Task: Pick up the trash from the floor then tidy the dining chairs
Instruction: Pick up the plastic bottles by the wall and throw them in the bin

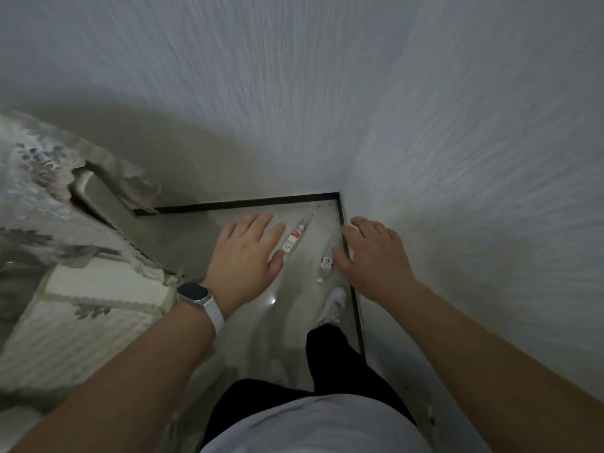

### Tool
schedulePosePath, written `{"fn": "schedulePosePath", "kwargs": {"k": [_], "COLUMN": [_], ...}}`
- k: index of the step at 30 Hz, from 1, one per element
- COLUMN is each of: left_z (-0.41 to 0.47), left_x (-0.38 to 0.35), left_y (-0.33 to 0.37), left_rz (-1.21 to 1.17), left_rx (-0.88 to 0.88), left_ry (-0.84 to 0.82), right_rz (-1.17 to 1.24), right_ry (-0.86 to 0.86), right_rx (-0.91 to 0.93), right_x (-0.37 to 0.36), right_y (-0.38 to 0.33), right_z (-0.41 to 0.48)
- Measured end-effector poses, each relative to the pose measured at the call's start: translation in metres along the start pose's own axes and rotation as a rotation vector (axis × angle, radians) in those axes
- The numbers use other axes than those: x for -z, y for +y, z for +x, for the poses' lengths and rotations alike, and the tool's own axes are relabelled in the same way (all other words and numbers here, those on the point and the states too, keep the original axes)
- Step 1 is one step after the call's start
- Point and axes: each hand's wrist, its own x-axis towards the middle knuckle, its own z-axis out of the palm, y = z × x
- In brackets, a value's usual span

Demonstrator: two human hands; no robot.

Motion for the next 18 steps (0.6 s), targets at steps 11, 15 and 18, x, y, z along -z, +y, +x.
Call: {"fn": "schedulePosePath", "kwargs": {"k": [11,15,18], "left_z": [0.118,0.15,0.169], "left_x": [-0.097,-0.169,-0.235], "left_y": [-0.037,-0.067,-0.082], "left_rz": [-0.12,-0.269,-0.367], "left_rx": [0.15,0.161,0.173], "left_ry": [-0.099,-0.148,-0.179], "right_rz": [0.072,0.112,0.177], "right_ry": [-0.104,-0.14,-0.185], "right_rx": [-0.079,-0.17,-0.266], "right_x": [-0.088,-0.138,-0.191], "right_y": [0.045,0.06,0.074], "right_z": [0.108,0.13,0.147]}}
